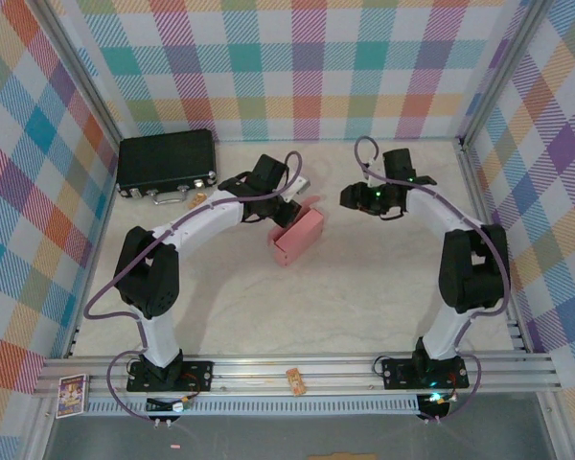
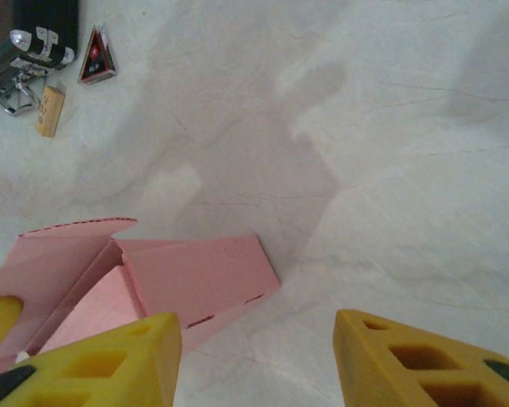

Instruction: Fold the paper box

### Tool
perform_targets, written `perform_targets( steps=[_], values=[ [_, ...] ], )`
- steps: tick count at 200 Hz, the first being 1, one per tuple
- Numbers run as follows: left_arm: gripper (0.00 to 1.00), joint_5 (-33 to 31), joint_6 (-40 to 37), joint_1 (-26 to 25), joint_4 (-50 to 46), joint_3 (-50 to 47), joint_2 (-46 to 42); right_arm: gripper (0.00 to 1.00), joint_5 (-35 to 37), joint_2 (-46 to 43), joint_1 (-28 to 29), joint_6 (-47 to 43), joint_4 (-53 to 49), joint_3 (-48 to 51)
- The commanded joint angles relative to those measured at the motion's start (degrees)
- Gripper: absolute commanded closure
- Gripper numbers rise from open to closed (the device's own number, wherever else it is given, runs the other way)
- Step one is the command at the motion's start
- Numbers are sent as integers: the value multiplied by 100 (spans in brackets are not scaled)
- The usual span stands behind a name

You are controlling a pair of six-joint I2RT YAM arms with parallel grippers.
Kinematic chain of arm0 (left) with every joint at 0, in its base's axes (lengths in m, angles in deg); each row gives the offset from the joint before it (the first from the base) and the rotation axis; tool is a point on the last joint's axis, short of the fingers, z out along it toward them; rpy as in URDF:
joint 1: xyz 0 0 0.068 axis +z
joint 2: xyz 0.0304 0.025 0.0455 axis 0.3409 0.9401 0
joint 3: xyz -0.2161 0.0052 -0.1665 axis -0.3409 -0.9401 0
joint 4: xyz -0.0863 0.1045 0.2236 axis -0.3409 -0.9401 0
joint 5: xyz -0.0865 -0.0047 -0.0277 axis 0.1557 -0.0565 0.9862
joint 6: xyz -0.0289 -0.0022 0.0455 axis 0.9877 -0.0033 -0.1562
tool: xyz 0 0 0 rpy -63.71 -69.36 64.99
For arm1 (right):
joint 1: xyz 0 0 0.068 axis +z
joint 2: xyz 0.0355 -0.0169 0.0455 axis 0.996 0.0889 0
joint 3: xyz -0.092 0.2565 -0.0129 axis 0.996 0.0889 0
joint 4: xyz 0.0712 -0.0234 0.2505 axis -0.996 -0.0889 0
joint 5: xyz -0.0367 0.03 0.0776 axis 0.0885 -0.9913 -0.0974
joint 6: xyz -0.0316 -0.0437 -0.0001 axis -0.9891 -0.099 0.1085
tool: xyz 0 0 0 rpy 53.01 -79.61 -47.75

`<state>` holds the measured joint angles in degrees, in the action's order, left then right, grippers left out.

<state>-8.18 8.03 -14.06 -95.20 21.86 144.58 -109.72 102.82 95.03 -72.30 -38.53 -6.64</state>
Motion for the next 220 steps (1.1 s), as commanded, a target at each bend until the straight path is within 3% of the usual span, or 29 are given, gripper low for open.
perform_targets(
  steps=[1, 27, 62, 102, 184, 220],
  values=[
    [100, 630, -1052, -43, -34, 35, -129, 48, -45, -509, -138, -472, 135, 371],
    [100, 800, -1531, -89, -106, 82, -72, 47, -258, -890, -163, -635, 470, 868],
    [99, 956, -1729, -128, -167, 126, 110, 47, -1200, -1195, -122, -713, 940, 1573],
    [94, 1023, -2022, -247, -175, 205, 164, 46, -1183, -1592, -11, -1330, 1429, 2142],
    [59, 1257, -2075, -300, -573, 630, 170, 42, -1249, -1979, 15, -3294, 1007, 1949],
    [35, 700, -1537, -300, -151, 281, -350, 40, -1064, -1726, 15, -4137, 482, 1486]
  ],
)
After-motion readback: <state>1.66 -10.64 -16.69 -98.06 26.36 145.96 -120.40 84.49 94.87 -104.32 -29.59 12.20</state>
